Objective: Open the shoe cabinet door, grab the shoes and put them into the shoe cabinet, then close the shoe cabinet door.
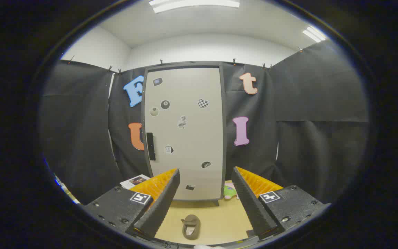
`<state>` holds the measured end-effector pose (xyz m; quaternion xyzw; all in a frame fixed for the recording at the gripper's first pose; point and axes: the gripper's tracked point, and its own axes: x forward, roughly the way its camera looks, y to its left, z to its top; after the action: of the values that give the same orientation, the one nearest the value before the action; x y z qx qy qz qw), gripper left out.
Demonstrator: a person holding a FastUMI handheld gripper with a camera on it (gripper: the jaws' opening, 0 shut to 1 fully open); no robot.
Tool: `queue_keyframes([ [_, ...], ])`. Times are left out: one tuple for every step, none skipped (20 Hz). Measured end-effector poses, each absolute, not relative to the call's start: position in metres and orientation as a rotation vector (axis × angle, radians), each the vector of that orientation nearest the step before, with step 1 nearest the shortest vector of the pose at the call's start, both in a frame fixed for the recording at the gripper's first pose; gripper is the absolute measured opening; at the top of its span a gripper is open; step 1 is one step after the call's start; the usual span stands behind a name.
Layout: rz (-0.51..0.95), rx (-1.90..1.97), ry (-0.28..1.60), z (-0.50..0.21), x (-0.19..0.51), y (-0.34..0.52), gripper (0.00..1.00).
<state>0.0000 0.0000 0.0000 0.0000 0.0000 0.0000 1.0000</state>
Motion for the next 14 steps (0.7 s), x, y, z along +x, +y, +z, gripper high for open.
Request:
queue_keyframes([
  [0.004, 0.004, -0.001, -0.001, 0.0, 0.002, 0.99],
  [0.004, 0.002, -0.004, 0.0, -0.001, 0.003, 0.99],
  [0.002, -0.003, -0.007, 0.001, -0.001, 0.003, 0.99],
  [0.003, -0.009, -0.006, 0.0, -0.001, 0.004, 0.99],
  [0.003, -0.012, -0.005, -0.001, -0.001, 0.005, 0.99],
  [0.001, -0.016, -0.002, -0.002, -0.001, 0.006, 0.99],
  [0.0, -0.017, 0.0, -0.004, 0.0, 0.006, 0.99],
  [-0.001, -0.015, 0.003, -0.005, 0.0, 0.007, 0.99],
  [-0.002, -0.012, 0.005, -0.006, 0.0, 0.008, 0.99],
  [-0.001, -0.008, 0.005, -0.006, -0.001, 0.009, 0.99],
  [-0.003, -0.009, 0.007, -0.006, -0.001, 0.01, 0.99],
  [-0.004, -0.012, 0.005, -0.006, -0.001, 0.01, 0.99],
  [-0.005, -0.015, 0.005, -0.007, 0.0, 0.011, 0.99],
  [-0.005, -0.017, 0.005, -0.007, 0.0, 0.013, 0.99],
])
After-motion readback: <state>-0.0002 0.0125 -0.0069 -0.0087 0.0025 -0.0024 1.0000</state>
